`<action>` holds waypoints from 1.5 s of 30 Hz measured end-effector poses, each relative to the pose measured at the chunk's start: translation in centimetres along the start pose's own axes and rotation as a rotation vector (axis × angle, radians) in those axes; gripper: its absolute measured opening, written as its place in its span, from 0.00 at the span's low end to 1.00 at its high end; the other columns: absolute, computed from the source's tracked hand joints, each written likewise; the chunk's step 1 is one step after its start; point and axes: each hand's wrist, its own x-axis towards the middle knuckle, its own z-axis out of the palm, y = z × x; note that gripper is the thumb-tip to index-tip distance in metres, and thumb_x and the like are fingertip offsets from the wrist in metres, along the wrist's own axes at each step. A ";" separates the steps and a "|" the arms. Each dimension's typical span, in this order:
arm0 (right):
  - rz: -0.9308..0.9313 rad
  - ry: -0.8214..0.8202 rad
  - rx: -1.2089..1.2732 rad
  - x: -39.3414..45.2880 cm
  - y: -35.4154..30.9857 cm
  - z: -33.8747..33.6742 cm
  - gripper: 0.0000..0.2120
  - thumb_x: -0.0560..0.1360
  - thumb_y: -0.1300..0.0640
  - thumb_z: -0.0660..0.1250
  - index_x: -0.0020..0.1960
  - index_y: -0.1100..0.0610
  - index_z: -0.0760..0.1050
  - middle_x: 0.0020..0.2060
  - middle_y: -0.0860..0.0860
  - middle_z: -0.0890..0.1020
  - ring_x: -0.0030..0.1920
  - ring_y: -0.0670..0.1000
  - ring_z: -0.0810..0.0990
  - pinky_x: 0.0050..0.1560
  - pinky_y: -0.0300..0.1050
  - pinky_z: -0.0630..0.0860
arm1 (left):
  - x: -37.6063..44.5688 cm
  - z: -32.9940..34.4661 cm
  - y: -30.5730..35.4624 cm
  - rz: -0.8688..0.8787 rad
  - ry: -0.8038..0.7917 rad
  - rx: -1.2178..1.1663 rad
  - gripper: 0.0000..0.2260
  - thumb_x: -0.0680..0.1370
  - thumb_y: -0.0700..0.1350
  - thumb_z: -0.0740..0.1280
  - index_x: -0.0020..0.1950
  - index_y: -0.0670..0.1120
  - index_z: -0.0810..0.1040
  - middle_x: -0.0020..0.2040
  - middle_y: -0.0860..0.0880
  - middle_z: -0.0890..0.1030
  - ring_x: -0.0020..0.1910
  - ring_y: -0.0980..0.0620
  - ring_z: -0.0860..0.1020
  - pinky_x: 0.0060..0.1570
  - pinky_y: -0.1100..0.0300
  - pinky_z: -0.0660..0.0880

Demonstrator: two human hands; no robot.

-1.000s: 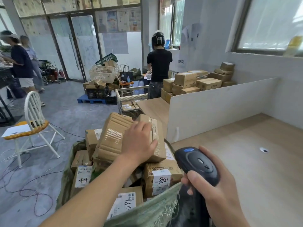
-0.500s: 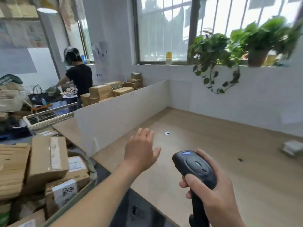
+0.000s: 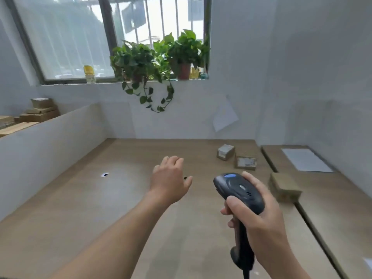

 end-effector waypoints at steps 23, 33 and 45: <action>0.034 0.560 -0.087 13.1 4.3 -11.4 0.39 0.57 0.44 0.78 0.66 0.45 0.73 0.41 0.60 0.86 0.41 0.62 0.85 0.33 0.47 0.80 | 19.6 17.2 19.5 0.537 -0.259 -0.191 0.28 0.74 0.64 0.69 0.67 0.48 0.72 0.66 0.48 0.73 0.67 0.46 0.69 0.60 0.51 0.73; 0.106 0.604 -0.070 19.5 8.1 -19.7 0.31 0.65 0.59 0.77 0.65 0.46 0.73 0.41 0.61 0.86 0.37 0.58 0.85 0.31 0.48 0.79 | 24.2 25.0 29.0 0.538 -0.607 -0.202 0.45 0.74 0.61 0.72 0.81 0.59 0.46 0.82 0.47 0.40 0.80 0.35 0.40 0.73 0.36 0.64; 0.247 0.585 -0.062 26.7 14.9 -33.5 0.30 0.70 0.68 0.76 0.64 0.44 0.75 0.39 0.61 0.86 0.37 0.67 0.82 0.37 0.53 0.79 | 27.5 35.3 44.1 0.398 -0.999 -0.125 0.34 0.81 0.61 0.63 0.82 0.59 0.51 0.81 0.41 0.35 0.78 0.29 0.37 0.76 0.33 0.50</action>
